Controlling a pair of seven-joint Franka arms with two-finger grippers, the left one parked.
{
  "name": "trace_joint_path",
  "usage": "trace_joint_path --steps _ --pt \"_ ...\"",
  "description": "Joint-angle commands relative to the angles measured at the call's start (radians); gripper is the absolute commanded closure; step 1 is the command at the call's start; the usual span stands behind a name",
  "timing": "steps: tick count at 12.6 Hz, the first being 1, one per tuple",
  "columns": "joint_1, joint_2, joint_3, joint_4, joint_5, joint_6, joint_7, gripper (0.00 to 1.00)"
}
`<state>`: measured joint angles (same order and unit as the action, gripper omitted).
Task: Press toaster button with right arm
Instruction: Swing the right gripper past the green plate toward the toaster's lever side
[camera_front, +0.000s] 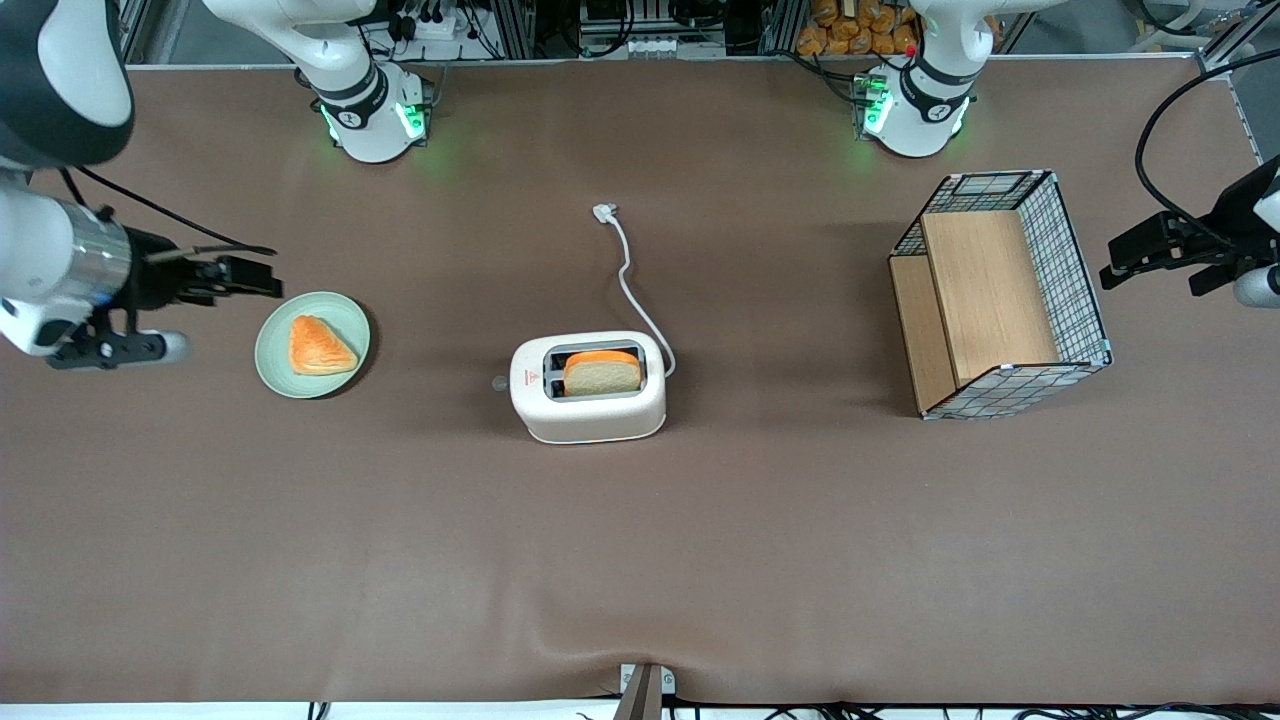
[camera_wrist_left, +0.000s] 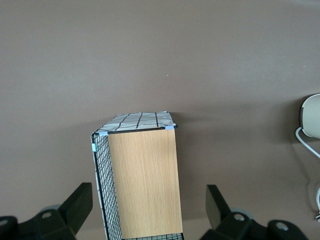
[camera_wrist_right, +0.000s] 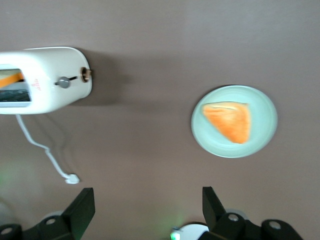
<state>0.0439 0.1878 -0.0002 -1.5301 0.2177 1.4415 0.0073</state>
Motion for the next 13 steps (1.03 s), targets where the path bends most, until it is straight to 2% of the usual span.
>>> trace_joint_path --steps 1,2,4,5,10,13 --pt "-0.001 -0.01 0.0 -0.091 0.06 0.063 0.003 0.51" --pt "0.022 -0.007 0.0 -0.108 0.06 0.077 0.003 0.72" --pt "0.057 -0.005 0.002 -0.162 0.061 0.143 0.005 0.95" --pt "0.073 -0.004 0.003 -0.182 0.071 0.163 0.007 1.0" --pt "0.112 0.007 0.002 -0.329 0.235 0.356 0.008 1.0" --pt "0.165 0.056 0.002 -0.323 0.267 0.447 0.011 1.0"
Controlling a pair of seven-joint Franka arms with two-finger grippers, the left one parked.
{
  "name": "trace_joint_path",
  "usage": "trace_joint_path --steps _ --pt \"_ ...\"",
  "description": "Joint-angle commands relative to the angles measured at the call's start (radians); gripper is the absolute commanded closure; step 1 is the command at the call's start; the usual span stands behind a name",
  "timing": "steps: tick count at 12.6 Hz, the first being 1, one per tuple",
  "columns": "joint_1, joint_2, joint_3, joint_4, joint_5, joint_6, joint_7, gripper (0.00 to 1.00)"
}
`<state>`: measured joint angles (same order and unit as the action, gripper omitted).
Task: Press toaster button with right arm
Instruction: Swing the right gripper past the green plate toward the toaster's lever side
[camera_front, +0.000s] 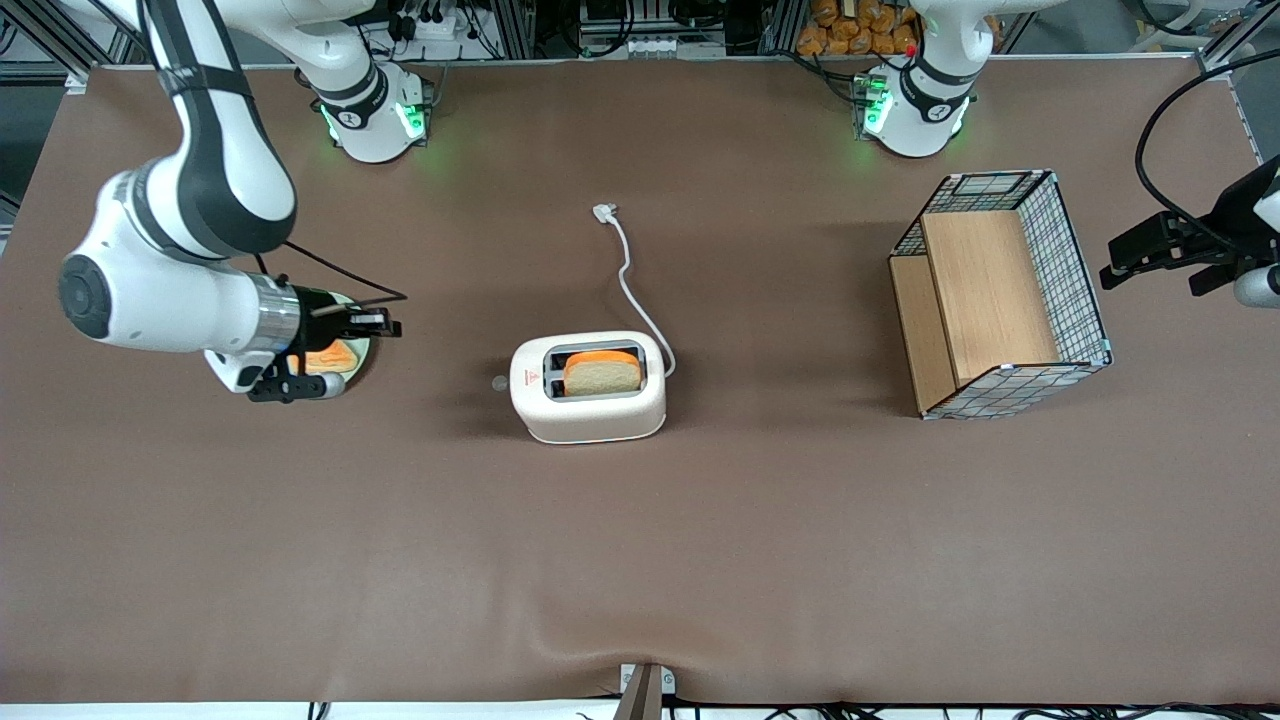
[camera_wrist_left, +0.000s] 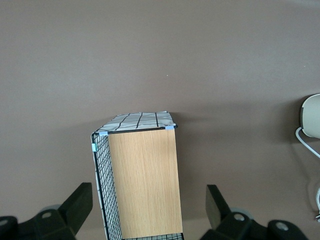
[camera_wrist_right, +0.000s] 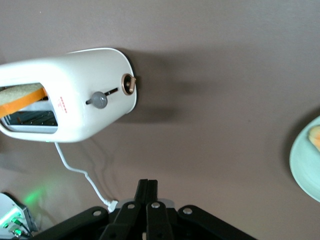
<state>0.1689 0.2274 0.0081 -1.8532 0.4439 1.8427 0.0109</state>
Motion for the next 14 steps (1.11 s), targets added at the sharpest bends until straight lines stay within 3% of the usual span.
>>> trace_joint_path --steps 1,4,12,14 --pt "0.05 0.042 -0.007 0.011 0.067 0.068 0.007 1.0" --pt "0.081 0.087 -0.007 0.026 0.18 0.134 0.006 1.0" --pt "0.106 0.184 -0.005 0.081 0.193 0.178 0.032 1.0" --pt "0.127 0.199 -0.007 0.081 0.229 0.179 0.032 1.0"
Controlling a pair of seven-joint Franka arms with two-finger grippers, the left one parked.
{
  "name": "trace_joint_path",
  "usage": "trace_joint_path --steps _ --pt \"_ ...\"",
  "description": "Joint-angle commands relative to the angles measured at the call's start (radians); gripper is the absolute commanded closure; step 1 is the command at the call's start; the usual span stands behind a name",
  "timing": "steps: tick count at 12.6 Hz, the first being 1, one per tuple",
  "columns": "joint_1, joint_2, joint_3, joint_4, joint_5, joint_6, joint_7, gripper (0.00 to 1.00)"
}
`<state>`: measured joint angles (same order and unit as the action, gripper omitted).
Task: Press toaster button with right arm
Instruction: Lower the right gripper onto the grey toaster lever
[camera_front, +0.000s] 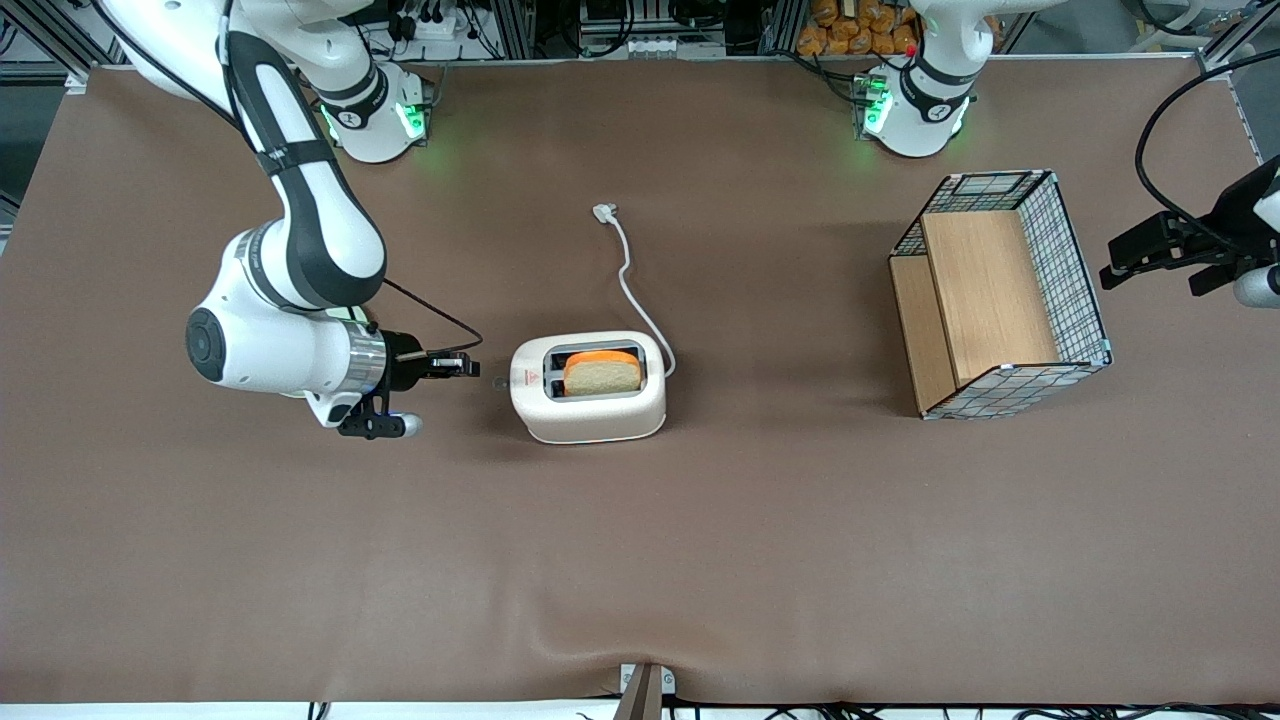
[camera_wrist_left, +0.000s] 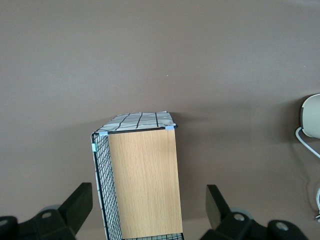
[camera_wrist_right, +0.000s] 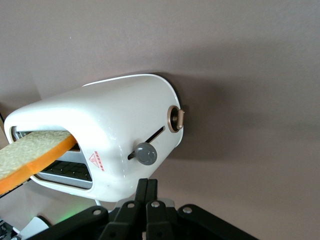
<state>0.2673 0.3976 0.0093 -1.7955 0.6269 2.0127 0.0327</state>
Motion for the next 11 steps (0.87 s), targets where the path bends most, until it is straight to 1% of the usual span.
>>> trace_joint_path --steps 1,11 --pt "0.03 0.033 -0.008 0.024 0.048 0.014 0.01 1.0" --pt "0.026 0.072 -0.008 0.045 0.051 0.023 0.01 1.0"
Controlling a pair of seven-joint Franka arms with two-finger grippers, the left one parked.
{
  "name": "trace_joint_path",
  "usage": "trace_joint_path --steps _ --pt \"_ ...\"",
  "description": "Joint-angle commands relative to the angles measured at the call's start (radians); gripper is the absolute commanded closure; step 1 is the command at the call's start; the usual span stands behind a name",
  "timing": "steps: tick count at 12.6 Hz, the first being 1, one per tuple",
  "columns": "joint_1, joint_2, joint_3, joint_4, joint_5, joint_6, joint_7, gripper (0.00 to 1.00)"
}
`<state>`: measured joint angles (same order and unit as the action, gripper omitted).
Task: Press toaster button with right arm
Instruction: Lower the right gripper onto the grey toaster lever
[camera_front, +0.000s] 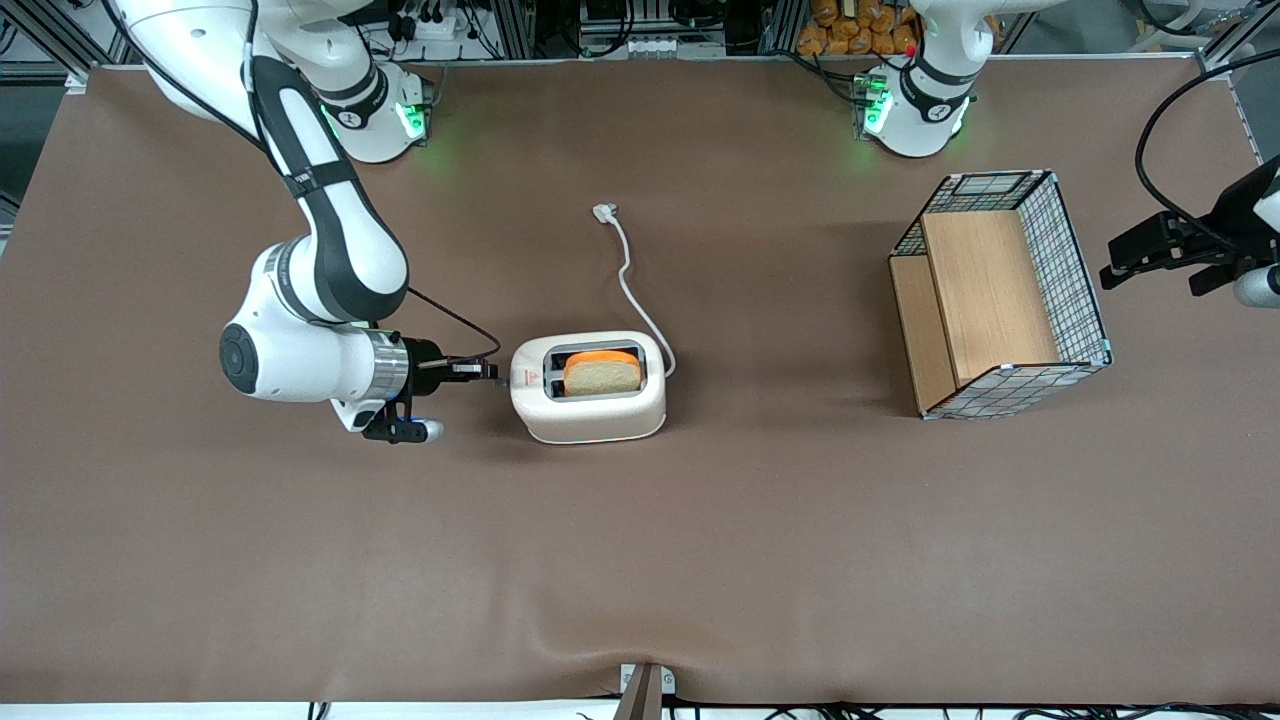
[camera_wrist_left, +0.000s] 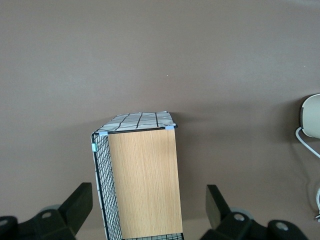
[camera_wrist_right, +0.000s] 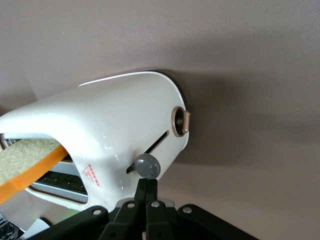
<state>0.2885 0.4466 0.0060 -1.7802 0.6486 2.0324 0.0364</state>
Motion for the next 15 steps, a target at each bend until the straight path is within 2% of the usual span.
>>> trace_joint_path --steps 1,15 --pt "0.006 0.023 -0.004 0.03 0.029 0.003 0.007 1.0" --pt "0.02 0.057 -0.004 0.05 0.025 0.046 0.031 1.0"
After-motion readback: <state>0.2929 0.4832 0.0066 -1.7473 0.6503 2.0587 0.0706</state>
